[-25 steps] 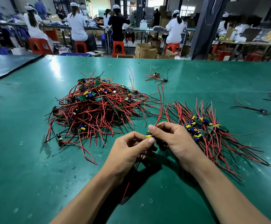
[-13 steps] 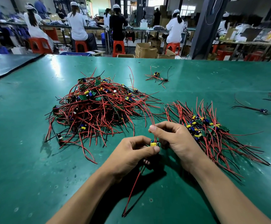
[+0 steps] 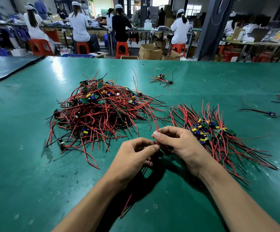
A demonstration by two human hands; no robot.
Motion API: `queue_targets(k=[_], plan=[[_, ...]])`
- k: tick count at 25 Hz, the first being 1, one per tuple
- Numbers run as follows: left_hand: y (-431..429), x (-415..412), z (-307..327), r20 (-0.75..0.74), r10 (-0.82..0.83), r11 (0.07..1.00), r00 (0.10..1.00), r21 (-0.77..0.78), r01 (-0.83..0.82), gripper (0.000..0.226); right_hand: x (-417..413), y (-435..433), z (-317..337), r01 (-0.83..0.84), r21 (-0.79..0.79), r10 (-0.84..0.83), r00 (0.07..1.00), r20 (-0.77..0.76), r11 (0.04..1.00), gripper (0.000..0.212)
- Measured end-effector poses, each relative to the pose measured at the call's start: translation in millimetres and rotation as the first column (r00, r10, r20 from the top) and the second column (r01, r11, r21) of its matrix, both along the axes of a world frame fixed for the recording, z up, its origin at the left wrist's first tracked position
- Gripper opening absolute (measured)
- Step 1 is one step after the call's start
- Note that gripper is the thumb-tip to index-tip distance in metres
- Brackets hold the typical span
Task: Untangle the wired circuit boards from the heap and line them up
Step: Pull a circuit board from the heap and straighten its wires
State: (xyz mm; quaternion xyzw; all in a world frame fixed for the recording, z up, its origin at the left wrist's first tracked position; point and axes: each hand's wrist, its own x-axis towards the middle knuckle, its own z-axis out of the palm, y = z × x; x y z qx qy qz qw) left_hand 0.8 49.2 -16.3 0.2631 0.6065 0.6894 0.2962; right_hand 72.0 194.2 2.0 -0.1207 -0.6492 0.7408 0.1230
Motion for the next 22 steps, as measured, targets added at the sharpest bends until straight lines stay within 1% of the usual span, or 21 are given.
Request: queue_targets(k=[3, 5, 8, 10, 11, 13, 16, 19, 22], plan=[[-2.2, 0.0, 0.6, -0.033, -0.004, 1.0, 0.999, -0.016, 0.004, 0.015, 2.3, 1.0, 0.4, -0.045, 0.096, 0.045, 0.999, 0.007, 0.994, 0.02], [-3.2, 1.5, 2.5, -0.008, -0.036, 0.999, 0.999, -0.011, 0.036, 0.014, 4.9, 4.3, 1.3, -0.117, 0.132, 0.114, 0.993, 0.029, 0.984, 0.021], [-5.6, 2.5, 5.1, 0.094, -0.089, 0.996, 0.992, 0.014, 0.088, 0.013, 8.5, 11.0, 2.2, -0.227, 0.06, 0.223, 0.973, 0.061, 0.972, 0.024], [-7.4, 2.6, 6.6, 0.135, -0.111, 0.994, 0.985, 0.024, 0.108, 0.006, 7.4, 11.3, 0.2, -0.235, 0.027, 0.233, 0.971, 0.058, 0.972, 0.023], [-8.4, 2.5, 7.2, 0.146, -0.113, 0.994, 0.983, 0.026, 0.11, 0.007, 5.8, 10.2, -1.8, -0.212, 0.01, 0.211, 0.976, 0.044, 0.977, 0.023], [-10.0, 2.7, 8.9, 0.182, -0.106, 0.994, 0.978, 0.034, 0.102, 0.015, 0.8, 7.7, -6.6, -0.134, -0.005, 0.134, 0.991, -0.001, 0.991, 0.023], [-10.2, 3.3, 11.3, 0.219, -0.082, 0.996, 0.972, 0.048, 0.073, 0.017, -5.3, 3.0, -12.2, -0.024, 0.018, 0.025, 0.997, -0.068, 1.0, 0.022], [-8.6, 4.3, 12.9, 0.204, -0.064, 0.998, 0.977, 0.034, 0.058, 0.013, -8.4, 0.9, -14.1, 0.083, 0.047, -0.077, 0.989, -0.126, 0.995, 0.025], [-7.2, 5.6, 14.1, 0.191, -0.057, 0.998, 0.98, 0.013, 0.056, 0.02, -10.3, -0.1, -15.3, 0.174, 0.032, -0.166, 0.971, -0.174, 0.984, 0.02]])
